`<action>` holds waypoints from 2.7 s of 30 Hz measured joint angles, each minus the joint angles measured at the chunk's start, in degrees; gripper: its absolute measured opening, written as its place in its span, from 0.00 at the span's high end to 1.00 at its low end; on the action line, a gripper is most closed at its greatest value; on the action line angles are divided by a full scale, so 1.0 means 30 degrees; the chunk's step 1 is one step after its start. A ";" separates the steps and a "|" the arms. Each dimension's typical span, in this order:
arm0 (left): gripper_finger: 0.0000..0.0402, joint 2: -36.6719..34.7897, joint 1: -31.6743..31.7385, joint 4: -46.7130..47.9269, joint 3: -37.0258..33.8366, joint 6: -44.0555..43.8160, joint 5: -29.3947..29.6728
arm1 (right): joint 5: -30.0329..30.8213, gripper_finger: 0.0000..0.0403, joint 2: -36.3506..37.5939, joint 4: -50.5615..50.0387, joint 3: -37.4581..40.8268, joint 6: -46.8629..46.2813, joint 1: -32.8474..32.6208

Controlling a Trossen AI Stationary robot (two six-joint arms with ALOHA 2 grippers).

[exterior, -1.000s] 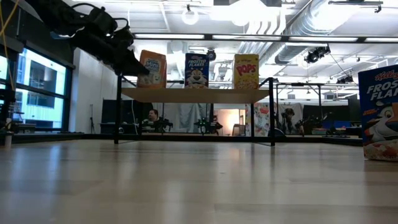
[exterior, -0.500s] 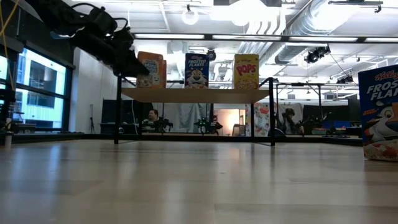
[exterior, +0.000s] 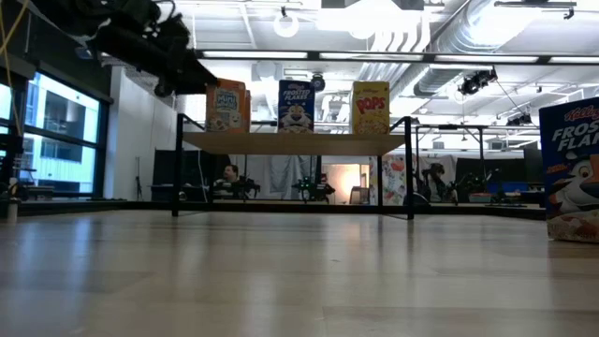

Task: Stack cereal on shelf
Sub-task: Put the left orange cereal box on the shelf aligned with the other orange cereal box, then put the blue cereal box on the shelf aligned with the other blue cereal boxes

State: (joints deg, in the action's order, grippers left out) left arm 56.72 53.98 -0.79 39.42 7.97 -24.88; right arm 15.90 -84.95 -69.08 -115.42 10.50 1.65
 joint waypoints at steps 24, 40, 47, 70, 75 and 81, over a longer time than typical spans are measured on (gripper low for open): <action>0.32 -0.4642 -0.0007 0.3368 0.0000 -0.2212 -0.1707 | -0.0036 0.24 0.0000 -0.1175 0.0000 -0.0943 -0.0002; 0.33 -0.2695 -0.1280 0.5623 0.0000 -0.0580 0.0532 | -0.0597 0.24 -0.0015 -0.1326 0.0000 -0.0997 -0.0007; 0.33 -0.1478 -0.2038 0.4011 0.0000 -0.0999 0.1924 | -0.0594 0.24 -0.0015 -0.1319 0.0000 -0.0997 -0.0007; 0.33 -0.0667 -0.2280 0.3341 0.0000 -0.0775 0.3548 | -0.0576 0.24 -0.0022 -0.1340 0.0000 -0.1588 -0.0004; 0.33 -0.1923 -0.2280 0.3301 0.0000 -0.1091 0.3511 | -0.0578 0.24 -0.0022 -0.1921 0.0007 -0.3056 -0.0007; 0.33 -0.3118 -0.2881 0.3414 0.0000 -0.1612 0.3310 | 0.0091 0.24 -0.0022 -0.3829 0.0007 -0.6189 -0.0020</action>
State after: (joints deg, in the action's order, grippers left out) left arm 47.36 45.33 9.46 39.42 3.14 -14.95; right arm 16.17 -85.01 -80.57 -115.39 -8.07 1.59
